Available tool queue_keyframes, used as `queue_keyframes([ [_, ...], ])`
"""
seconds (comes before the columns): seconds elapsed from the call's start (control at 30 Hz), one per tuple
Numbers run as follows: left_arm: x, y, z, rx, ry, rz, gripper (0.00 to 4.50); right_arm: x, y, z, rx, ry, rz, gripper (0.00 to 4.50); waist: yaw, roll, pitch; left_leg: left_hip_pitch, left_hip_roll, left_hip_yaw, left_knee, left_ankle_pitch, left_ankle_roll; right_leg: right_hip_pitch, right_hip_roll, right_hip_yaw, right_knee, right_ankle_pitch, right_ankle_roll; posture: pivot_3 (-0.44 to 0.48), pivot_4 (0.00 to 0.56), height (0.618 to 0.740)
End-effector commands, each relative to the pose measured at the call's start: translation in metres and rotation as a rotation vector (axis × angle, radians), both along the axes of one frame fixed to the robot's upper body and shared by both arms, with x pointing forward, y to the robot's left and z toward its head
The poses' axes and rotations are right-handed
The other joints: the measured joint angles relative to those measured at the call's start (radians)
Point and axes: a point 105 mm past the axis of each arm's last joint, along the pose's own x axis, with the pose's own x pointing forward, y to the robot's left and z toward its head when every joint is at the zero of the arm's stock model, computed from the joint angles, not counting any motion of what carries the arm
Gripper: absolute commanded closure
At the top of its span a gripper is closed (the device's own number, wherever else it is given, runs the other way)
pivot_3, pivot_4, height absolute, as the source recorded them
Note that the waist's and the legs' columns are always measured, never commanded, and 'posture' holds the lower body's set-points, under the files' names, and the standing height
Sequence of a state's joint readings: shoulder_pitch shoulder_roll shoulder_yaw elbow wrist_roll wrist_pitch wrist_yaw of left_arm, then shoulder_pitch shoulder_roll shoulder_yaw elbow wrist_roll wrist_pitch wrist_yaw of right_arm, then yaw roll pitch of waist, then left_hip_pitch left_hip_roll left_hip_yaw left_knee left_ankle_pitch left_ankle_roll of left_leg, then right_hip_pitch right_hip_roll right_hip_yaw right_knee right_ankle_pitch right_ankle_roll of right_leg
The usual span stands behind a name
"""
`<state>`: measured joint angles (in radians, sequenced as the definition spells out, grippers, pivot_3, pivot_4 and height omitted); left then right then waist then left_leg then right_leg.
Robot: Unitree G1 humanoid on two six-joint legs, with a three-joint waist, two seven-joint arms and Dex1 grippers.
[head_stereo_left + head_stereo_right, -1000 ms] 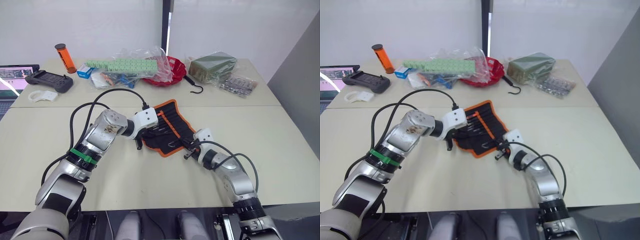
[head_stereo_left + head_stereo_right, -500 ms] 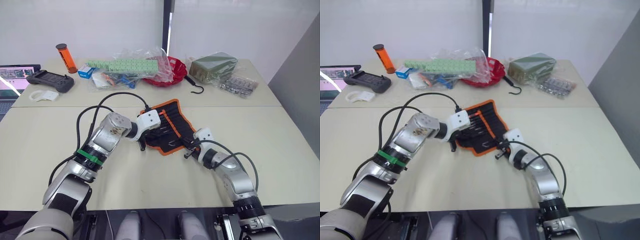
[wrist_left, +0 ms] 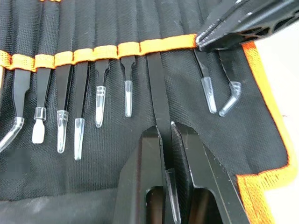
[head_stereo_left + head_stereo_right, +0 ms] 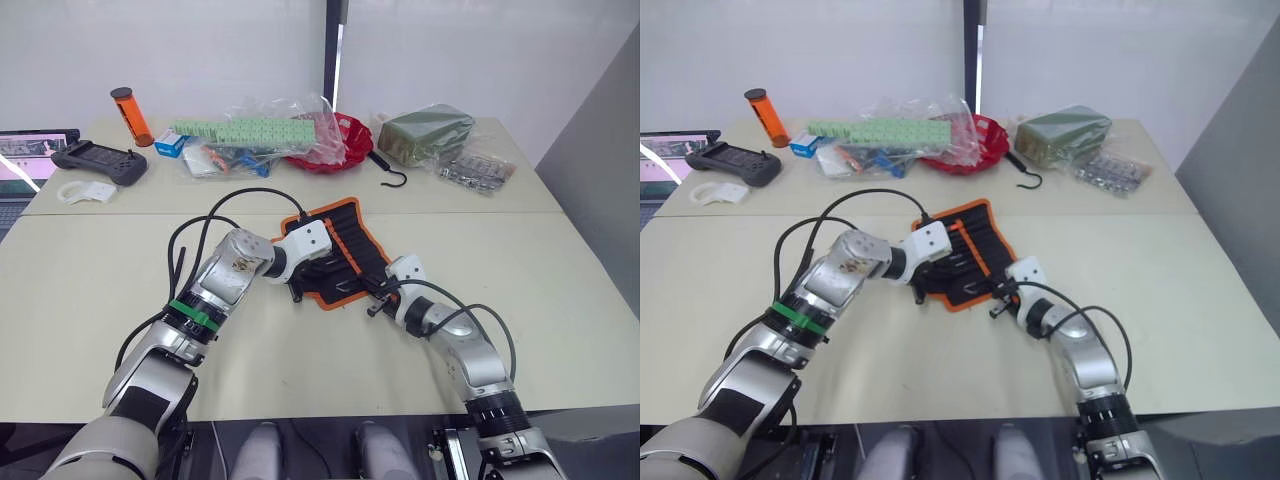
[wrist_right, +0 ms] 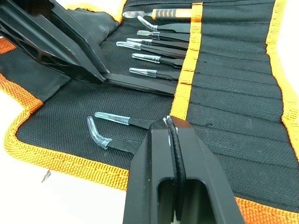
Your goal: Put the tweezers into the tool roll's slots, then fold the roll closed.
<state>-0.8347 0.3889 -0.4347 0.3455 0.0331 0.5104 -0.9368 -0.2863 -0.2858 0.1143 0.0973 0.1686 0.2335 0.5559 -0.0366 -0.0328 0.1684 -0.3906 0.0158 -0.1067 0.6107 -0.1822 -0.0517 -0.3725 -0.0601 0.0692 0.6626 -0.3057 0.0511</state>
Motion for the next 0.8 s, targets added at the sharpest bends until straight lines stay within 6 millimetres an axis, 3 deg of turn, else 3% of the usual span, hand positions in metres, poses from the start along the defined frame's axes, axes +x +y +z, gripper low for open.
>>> queue_keyframes([
  [0.03, 0.008, -0.007, 0.018, -0.016, -0.074, -0.017, 4.47, -0.005, -0.010, -0.026, -0.063, 0.090, -0.040, 4.50, 0.000, 0.000, 0.000, 0.000, 0.000, 0.000, 0.000, 0.000, 0.000, 0.000, 0.000, 0.000, 0.000, 0.000, 0.000, 0.000, 0.150, 0.740],
  [0.53, 0.026, -0.042, 0.026, -0.053, -0.100, -0.048, 4.47, -0.005, -0.010, -0.026, -0.067, 0.084, -0.044, 4.50, 0.001, 0.000, 0.000, -0.001, -0.001, 0.000, 0.000, 0.000, 0.000, 0.000, 0.000, 0.000, 0.000, -0.001, 0.001, 0.000, 0.150, 0.740],
  [0.7, 0.026, -0.046, 0.022, -0.057, -0.079, -0.058, 4.47, -0.006, -0.011, -0.025, -0.067, 0.082, -0.051, 4.50, 0.004, 0.000, 0.000, -0.001, -0.001, 0.000, 0.000, 0.000, 0.000, 0.000, 0.000, 0.000, 0.000, -0.001, 0.002, 0.000, 0.150, 0.740],
  [0.8, 0.022, -0.043, 0.023, -0.083, -0.014, -0.060, 3.33, -0.005, -0.012, -0.022, -0.050, 0.079, -0.057, 4.50, 0.004, 0.000, 0.000, -0.001, -0.001, 0.000, 0.001, 0.000, 0.000, 0.000, 0.000, 0.000, 0.000, 0.000, 0.002, 0.000, 0.150, 0.740],
])
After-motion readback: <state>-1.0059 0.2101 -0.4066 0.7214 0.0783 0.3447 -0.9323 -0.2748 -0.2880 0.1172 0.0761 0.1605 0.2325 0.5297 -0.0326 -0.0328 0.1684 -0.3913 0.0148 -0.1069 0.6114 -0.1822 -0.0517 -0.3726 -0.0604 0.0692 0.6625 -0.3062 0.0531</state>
